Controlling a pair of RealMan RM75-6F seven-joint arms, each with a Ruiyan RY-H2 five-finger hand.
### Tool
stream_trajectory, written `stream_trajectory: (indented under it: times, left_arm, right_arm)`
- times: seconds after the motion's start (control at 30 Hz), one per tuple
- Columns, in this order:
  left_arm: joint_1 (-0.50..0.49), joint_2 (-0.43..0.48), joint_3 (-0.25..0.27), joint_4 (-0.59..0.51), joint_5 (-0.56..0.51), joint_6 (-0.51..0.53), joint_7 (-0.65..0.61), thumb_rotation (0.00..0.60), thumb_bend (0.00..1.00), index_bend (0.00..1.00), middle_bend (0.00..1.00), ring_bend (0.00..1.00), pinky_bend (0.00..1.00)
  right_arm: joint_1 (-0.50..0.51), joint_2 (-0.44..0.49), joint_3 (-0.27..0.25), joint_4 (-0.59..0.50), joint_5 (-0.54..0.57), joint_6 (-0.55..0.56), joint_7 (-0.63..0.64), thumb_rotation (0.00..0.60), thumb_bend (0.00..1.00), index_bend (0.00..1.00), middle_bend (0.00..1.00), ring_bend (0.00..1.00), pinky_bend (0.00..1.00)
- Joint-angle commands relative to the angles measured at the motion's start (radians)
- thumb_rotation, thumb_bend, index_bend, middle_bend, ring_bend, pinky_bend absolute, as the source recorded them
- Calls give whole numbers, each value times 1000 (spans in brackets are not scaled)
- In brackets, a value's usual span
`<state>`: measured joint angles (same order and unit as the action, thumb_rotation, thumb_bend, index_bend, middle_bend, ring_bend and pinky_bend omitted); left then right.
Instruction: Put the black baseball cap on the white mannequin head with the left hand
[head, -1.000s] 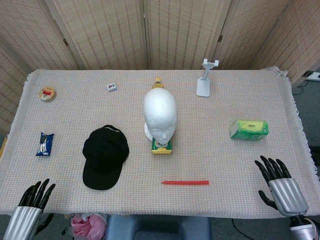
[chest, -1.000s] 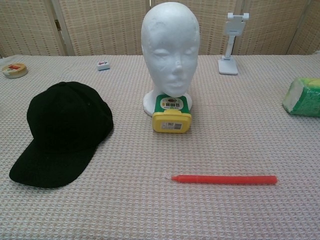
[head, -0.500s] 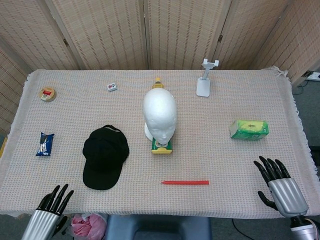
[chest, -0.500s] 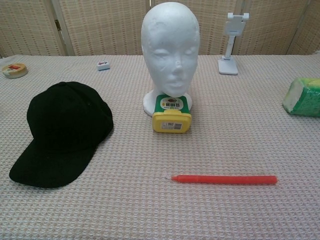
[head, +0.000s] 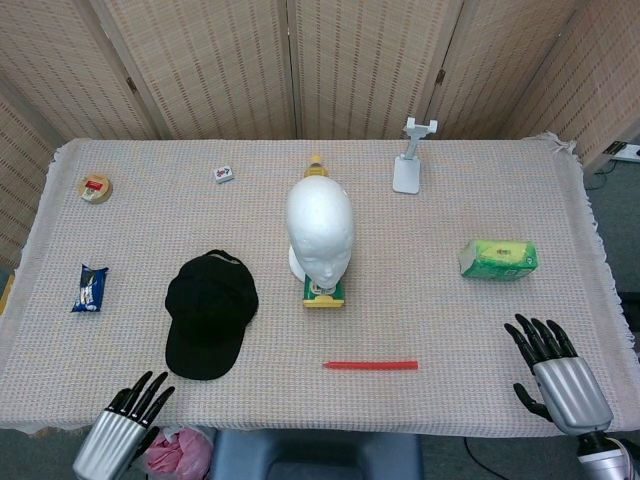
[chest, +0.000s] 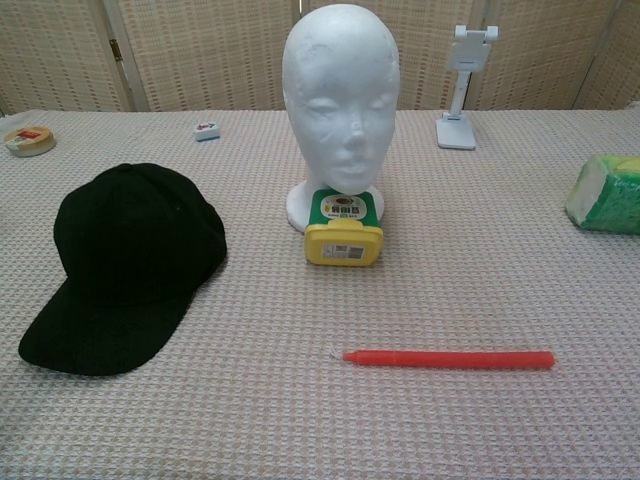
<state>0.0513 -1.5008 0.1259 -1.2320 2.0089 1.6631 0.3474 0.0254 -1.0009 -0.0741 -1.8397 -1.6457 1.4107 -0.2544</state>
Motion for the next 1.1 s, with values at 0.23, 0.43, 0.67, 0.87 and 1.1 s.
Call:
stream_trajectory:
  times: [0.23,0.43,0.67,0.87,1.1]
  left_arm:
    - [-51,-47,-26,61,-80,-72,-67,600,260,219,197,199,436]
    - [-75,-76,-35,109,-97,-62,-124,600,260,258,256,231,457]
    - [-108,-115,-40,141,-96,-62,-128,600,260,261,306,251,527]
    - [-155,-114,-34,143,-109,-116,-155,600,260,256,307,252,498]
    - [-180,-116,-15,140,-118,-145,-179,600,260,222,306,228,401]
  right_arm:
    - [2,-3,1,-1,7,-4,-6,600,252,0,0,0,0]
    - [1,-5,2,-1,10,0,-9,600,252,0,0,0,0]
    - [7,-10,2,0,19,-16,-23,600,252,0,0,0,0]
    - [7,-8,2,-1,20,-13,-19,600,251,0,0,0,0]
    - [11,-9,5,1,29,-20,-18,600,252,0,0,0,0]
